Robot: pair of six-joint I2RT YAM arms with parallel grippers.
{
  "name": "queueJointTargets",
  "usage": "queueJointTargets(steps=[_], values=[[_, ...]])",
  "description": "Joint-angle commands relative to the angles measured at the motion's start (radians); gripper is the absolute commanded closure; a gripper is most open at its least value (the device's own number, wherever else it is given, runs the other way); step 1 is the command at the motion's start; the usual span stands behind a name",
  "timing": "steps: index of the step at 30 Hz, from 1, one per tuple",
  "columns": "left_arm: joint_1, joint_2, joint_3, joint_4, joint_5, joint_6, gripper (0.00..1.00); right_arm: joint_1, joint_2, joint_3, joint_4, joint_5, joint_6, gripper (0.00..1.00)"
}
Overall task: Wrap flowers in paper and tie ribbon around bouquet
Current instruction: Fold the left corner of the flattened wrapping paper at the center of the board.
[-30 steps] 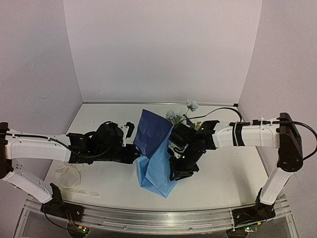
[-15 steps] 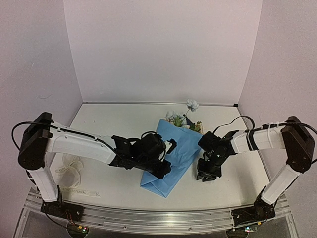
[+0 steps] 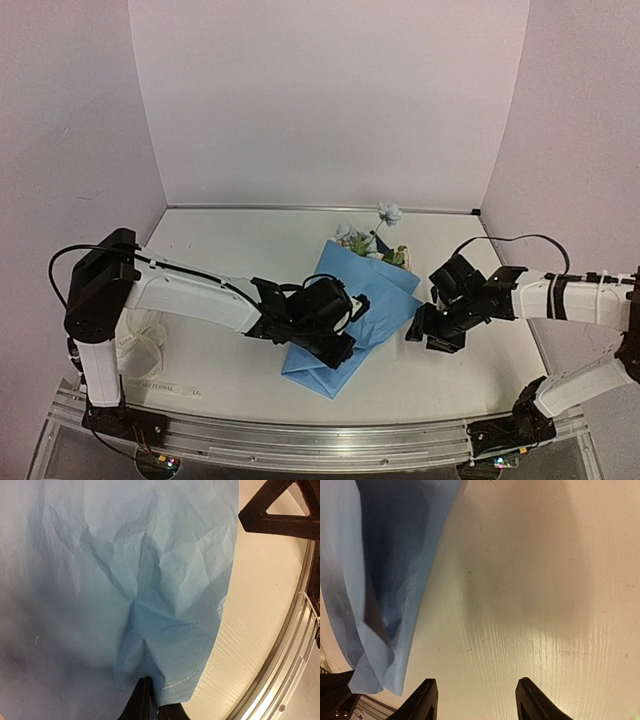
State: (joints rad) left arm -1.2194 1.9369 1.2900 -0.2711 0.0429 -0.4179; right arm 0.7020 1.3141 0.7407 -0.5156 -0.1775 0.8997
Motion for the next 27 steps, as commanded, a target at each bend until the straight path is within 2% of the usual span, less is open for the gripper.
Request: queueJointTargets(steps=[1, 8, 20, 27], values=[[-0.007, 0.005, 0.047, -0.013, 0.001, 0.013, 0.92, -0.008, 0.015, 0.048, 0.078, 0.025, 0.009, 0.45], [-0.007, 0.021, 0.067, -0.020, 0.004, 0.013, 0.92, -0.009, -0.042, 0.014, 0.123, 0.036, 0.025, 0.44], [-0.008, 0.034, 0.091, -0.031, 0.006, 0.015, 0.92, -0.008, -0.007, 0.038, 0.170, 0.029, 0.039, 0.45], [-0.008, 0.040, 0.096, -0.031, 0.003, 0.016, 0.92, -0.003, -0.068, 0.000, 0.193, 0.019, 0.049, 0.47]])
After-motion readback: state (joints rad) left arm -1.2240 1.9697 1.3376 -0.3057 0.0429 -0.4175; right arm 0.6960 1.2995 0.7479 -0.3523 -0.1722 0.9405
